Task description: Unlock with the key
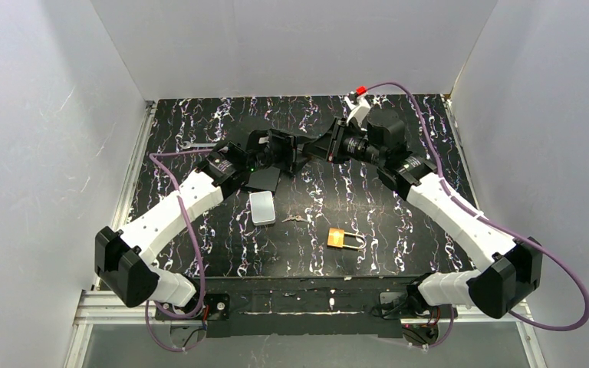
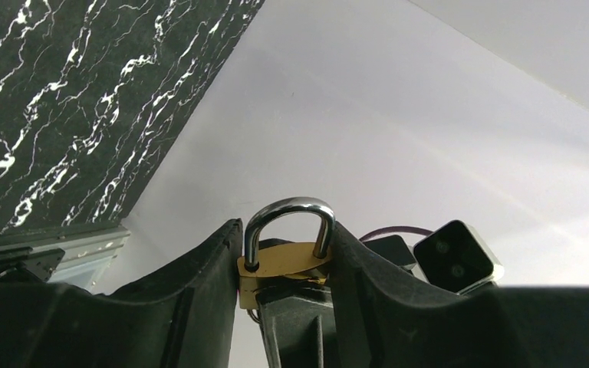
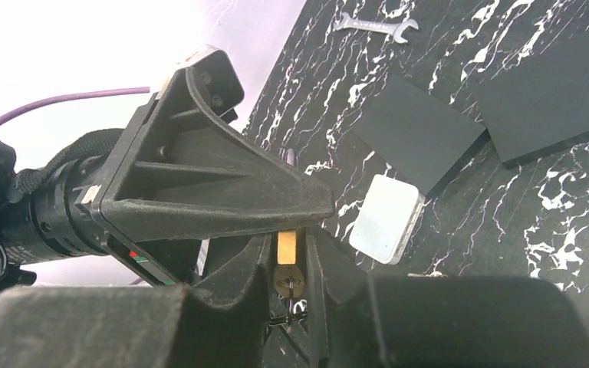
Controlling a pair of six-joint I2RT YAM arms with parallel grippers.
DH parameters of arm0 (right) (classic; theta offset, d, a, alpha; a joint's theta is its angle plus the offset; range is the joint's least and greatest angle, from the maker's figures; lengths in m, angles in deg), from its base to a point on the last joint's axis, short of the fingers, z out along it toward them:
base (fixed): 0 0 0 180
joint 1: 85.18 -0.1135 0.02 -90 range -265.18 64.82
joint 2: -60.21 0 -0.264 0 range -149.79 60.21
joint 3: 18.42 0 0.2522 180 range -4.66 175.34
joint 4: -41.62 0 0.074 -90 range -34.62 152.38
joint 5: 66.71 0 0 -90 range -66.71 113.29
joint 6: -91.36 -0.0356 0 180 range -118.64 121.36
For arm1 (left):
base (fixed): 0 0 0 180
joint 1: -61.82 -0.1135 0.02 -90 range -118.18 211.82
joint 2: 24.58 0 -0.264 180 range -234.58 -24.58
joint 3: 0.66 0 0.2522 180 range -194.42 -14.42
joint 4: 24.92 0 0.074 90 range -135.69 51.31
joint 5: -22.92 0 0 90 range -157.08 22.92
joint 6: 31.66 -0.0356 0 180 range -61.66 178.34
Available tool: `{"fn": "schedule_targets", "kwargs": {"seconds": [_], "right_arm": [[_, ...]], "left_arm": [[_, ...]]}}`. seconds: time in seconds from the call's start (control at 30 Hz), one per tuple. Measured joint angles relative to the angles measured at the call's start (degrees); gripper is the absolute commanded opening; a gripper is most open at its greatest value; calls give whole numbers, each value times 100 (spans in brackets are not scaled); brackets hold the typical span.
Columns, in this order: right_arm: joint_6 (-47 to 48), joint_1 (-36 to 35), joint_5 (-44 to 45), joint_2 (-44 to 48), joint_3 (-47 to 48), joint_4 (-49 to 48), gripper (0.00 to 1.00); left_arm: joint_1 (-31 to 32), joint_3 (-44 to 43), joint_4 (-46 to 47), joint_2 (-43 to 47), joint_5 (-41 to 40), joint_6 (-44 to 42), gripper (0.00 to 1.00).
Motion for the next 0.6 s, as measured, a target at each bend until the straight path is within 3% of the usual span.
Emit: {"fn": "schedule_targets", "kwargs": {"seconds": [0.03, 0.07, 0.13, 0.17, 0.23, 0.43, 0.6], "right_arm": [[11, 0, 7, 0, 20, 13, 1], [13, 0, 15, 0, 46, 37, 1], [9, 0, 79, 17, 79, 72, 1], [4, 0, 146, 48, 85, 96, 1], [2, 0, 205, 129, 109, 166, 1], [-144, 0, -35, 254, 435, 229, 1], [-369, 0, -321, 254, 457, 164, 1]], "left_arm": [[-4, 15, 63, 2, 7, -68, 70], [-7, 17, 111, 2, 7, -155, 83], [-2, 15, 256, 13, 22, -463, 97], [-2, 15, 295, 46, 37, -625, 98], [-2, 26, 339, 142, 9, -892, 97], [-2, 498, 468, 1115, -509, -1552, 71], [-2, 984, 699, 1742, -876, -1604, 68]]}}
